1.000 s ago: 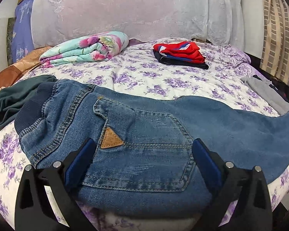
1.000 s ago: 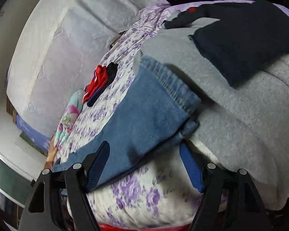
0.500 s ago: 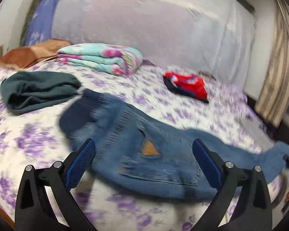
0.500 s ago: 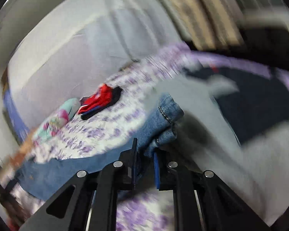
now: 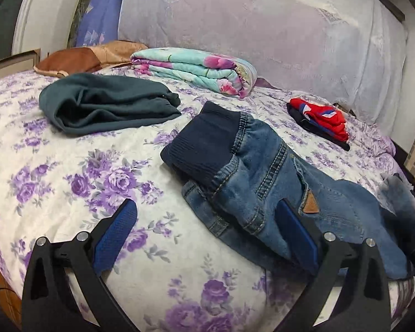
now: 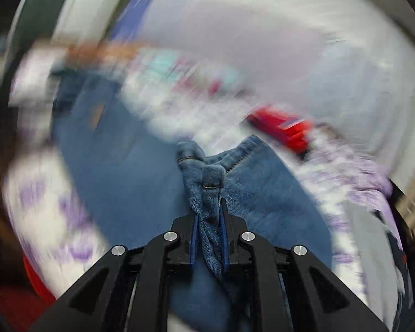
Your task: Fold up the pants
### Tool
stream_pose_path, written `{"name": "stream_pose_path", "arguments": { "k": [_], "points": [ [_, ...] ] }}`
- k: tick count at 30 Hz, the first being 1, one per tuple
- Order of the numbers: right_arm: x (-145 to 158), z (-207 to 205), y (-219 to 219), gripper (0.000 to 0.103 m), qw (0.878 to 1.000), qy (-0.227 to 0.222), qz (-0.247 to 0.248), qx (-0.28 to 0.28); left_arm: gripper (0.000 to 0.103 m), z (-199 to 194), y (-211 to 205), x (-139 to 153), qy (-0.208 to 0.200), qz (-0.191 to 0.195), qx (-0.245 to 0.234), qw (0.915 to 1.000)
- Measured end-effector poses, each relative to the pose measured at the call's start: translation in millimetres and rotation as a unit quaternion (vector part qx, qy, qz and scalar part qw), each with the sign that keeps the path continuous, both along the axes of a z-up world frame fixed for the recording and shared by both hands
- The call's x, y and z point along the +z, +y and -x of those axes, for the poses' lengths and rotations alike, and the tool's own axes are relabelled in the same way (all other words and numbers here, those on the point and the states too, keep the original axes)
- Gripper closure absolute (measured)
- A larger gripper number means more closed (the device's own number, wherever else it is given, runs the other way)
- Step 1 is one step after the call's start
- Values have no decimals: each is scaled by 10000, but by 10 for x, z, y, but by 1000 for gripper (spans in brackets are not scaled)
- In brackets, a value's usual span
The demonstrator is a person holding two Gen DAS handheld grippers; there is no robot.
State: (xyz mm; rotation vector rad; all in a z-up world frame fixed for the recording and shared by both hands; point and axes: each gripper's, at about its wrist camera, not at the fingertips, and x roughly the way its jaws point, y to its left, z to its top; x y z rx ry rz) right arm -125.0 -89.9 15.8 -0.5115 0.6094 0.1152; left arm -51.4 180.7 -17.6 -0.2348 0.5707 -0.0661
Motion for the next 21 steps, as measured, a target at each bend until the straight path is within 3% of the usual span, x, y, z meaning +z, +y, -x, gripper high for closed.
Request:
{"name": "stream_pose_path", "arguments": {
  "k": [2, 3, 6, 8, 13, 15, 17, 18, 19, 20, 21],
  "points": [
    [-129, 63, 132, 86, 9974, -242, 675, 97, 5, -26, 56, -11, 59, 175, -86, 9998],
    [-85, 87, 120, 84, 9975, -192, 667, 108, 5, -36, 68, -16, 82, 225, -116, 9996],
    [175, 137, -144, 78, 9987, 169, -389, 280, 5, -13, 64, -16, 66, 170, -101, 9998],
    [445, 262, -390, 77, 9914, 132, -1244, 386, 5, -14, 66, -11, 66, 179, -110, 9998],
    [832, 188, -641, 64, 9846, -443, -1691, -79, 5, -33, 36, -13, 135, 172, -120, 9997],
    [860, 42, -667, 52, 9802, -538, -1884, -299, 5, -33, 54, -9, 191, 196, -156, 9995],
    [757, -167, -678, 50, 9781, -406, -1968, -550, 5, -30, 73, 2, 256, 228, -216, 9992],
    [674, -270, -637, 44, 9794, -237, -1892, -665, 5, -23, 85, 7, 296, 249, -248, 9989],
    [400, -476, -580, 39, 9825, 416, -1640, -784, 5, -21, 106, 19, 357, 299, -313, 9984],
    [189, -569, -531, 36, 9831, 747, -1471, -794, 5, -19, 132, 25, 405, 349, -362, 9979],
    [66, -575, -510, 37, 9855, 646, -1389, -727, 5, -12, 157, 34, 449, 412, -397, 9973]
  ]
}}
